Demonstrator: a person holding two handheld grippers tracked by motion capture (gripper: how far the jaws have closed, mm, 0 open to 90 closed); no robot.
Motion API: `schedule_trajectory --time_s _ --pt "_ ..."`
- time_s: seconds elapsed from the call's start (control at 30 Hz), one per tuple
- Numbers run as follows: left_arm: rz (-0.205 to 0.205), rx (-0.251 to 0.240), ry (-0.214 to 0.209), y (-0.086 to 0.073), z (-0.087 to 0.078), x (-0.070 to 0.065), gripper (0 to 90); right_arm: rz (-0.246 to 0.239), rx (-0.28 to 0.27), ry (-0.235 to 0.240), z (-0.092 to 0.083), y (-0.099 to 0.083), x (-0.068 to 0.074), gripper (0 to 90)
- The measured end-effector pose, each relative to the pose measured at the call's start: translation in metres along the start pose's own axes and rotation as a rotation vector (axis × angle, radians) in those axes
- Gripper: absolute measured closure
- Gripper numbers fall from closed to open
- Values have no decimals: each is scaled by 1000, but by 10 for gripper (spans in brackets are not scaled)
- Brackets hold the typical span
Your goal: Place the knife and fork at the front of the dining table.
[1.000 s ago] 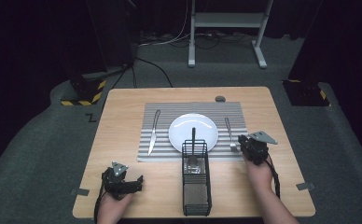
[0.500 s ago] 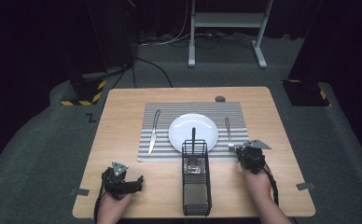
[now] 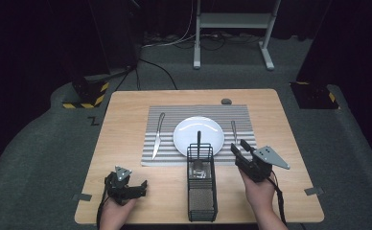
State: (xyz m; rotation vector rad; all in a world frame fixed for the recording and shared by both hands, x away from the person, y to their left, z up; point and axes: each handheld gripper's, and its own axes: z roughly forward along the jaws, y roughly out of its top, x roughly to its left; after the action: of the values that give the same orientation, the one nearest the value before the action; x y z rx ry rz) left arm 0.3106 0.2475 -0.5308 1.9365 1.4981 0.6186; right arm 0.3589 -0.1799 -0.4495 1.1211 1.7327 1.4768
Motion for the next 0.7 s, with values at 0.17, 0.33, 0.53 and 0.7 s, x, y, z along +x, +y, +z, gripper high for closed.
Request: schedule_trajectory --time_s 0.17,0.33,0.53,0.7 --pt "-1 -1 0 0 0 0 0 -38 -58 112 9 23 34 531" --pt "0 -1 -1 0 0 0 0 -72 -54 189 32 41 62 531" --pt "1 -1 -3 0 0 0 0 -114 -21 237 55 49 83 582" --pt "2 -2 -4 0 0 1 0 -124 25 246 66 50 83 708"
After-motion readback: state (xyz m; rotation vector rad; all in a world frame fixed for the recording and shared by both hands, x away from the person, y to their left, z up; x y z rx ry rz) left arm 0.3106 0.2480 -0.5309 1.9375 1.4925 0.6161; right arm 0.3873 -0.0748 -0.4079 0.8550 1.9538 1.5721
